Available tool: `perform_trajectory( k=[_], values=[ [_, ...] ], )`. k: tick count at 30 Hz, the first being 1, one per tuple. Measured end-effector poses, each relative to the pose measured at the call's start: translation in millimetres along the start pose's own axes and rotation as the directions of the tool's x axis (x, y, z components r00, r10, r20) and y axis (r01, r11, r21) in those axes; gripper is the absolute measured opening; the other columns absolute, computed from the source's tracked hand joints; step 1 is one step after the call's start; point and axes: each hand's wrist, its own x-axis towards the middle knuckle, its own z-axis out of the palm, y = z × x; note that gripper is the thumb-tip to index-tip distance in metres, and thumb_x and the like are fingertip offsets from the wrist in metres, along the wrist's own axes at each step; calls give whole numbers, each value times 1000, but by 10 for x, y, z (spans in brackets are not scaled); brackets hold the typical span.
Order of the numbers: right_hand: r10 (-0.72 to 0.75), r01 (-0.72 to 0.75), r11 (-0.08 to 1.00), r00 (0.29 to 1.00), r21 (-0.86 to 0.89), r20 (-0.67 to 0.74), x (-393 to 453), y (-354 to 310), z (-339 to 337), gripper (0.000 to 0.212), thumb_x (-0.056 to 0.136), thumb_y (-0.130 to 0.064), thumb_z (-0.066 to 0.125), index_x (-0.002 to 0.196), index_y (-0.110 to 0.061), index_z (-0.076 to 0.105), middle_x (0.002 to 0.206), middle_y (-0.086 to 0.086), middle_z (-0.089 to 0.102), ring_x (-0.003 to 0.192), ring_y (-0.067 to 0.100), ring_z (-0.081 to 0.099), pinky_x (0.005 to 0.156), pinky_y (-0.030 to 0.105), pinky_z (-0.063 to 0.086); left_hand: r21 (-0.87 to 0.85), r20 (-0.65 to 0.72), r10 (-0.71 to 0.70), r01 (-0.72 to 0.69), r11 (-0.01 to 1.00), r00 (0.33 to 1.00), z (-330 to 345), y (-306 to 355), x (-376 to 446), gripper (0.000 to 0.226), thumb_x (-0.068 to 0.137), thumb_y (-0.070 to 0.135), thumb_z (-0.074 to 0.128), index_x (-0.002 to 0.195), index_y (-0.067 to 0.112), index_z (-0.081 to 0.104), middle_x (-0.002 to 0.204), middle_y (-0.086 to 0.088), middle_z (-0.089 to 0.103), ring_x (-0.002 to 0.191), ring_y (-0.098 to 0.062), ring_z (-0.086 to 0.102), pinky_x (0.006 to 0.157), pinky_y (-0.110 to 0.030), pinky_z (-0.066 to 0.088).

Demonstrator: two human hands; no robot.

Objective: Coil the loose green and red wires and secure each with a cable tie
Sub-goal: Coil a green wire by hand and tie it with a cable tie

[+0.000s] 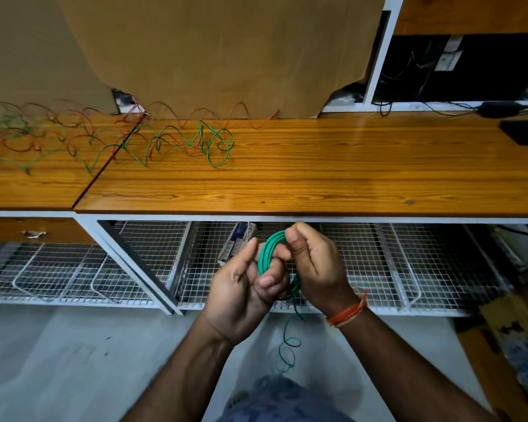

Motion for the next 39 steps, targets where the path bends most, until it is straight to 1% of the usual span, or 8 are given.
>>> perform_trajectory(
  k=[12, 17, 21, 27, 31, 35, 37, 39],
  values=[
    [131, -201, 953, 947, 225, 292, -182, 238, -151, 30, 108, -33, 43, 93, -12, 59, 70, 0, 54, 65, 12, 51, 60, 37, 43, -198, -83, -21, 5, 980, 996, -60, 118, -15, 31, 103, 33, 44, 79, 19, 56, 49, 12, 35, 43, -4, 18, 42, -17, 25],
    [258, -277, 960, 842, -31, 475, -347, 660, -531, 18, 105, -16, 55, 90, -21, 63, 76, -3, 65, 72, 6, 63, 69, 23, 49, -244, -191, 82, -128, 961, 978, -213, 321, -76, 36, 105, 33, 38, 77, 20, 56, 48, 10, 33, 44, -3, 16, 42, -16, 25],
    [346, -262, 877, 926, -403, 152, -368, 1076, -719, 17, 103, -19, 59, 89, -24, 65, 82, -10, 62, 76, 3, 58, 69, 25, 44, -242, -207, 123, -172, 955, 971, -225, 373, -94, 40, 106, 33, 36, 76, 20, 58, 48, 9, 37, 44, -4, 17, 43, -16, 25],
    [685, -181, 718, 356, -672, 636, -578, 830, -335, 18, 101, -18, 62, 110, -11, 76, 108, 8, 75, 97, 22, 73, 88, 31, 53, -147, -249, 131, -171, 974, 960, -103, 307, -91, 36, 104, 33, 38, 75, 21, 55, 47, 11, 34, 41, -3, 19, 42, -15, 23],
    [671, -223, 572, 681, -789, 293, -156, 961, -274, 24, 98, -2, 54, 103, -10, 75, 106, 12, 73, 98, 28, 70, 86, 35, 56, -106, -240, 144, -173, 979, 960, -41, 304, -104, 36, 104, 34, 37, 75, 21, 54, 47, 12, 33, 44, -4, 15, 42, -16, 22],
    [371, -256, 896, 880, -363, 297, 55, 677, -55, 26, 103, -5, 54, 118, -15, 73, 113, 4, 72, 98, 14, 69, 80, 16, 52, -94, -215, 164, -187, 978, 963, 16, 304, -95, 37, 105, 34, 36, 75, 22, 54, 52, 12, 20, 44, -5, 14, 42, -16, 24],
    [341, -237, 940, 604, -246, 720, -117, 516, 8, 21, 105, -14, 54, 111, -15, 74, 100, -2, 75, 88, 4, 67, 76, 12, 50, -76, -195, 177, -194, 978, 965, 36, 328, -114, 36, 105, 34, 36, 75, 22, 54, 53, 12, 19, 44, -5, 14, 42, -16, 23],
    [478, -206, 871, 149, -446, 866, -274, 595, -142, 20, 105, -15, 55, 101, -8, 73, 83, -1, 73, 82, 13, 69, 71, 19, 54, -39, -165, 186, -195, 980, 969, 22, 370, -162, 35, 104, 33, 38, 75, 21, 54, 52, 13, 22, 44, -4, 14, 42, -17, 23]
  ],
)
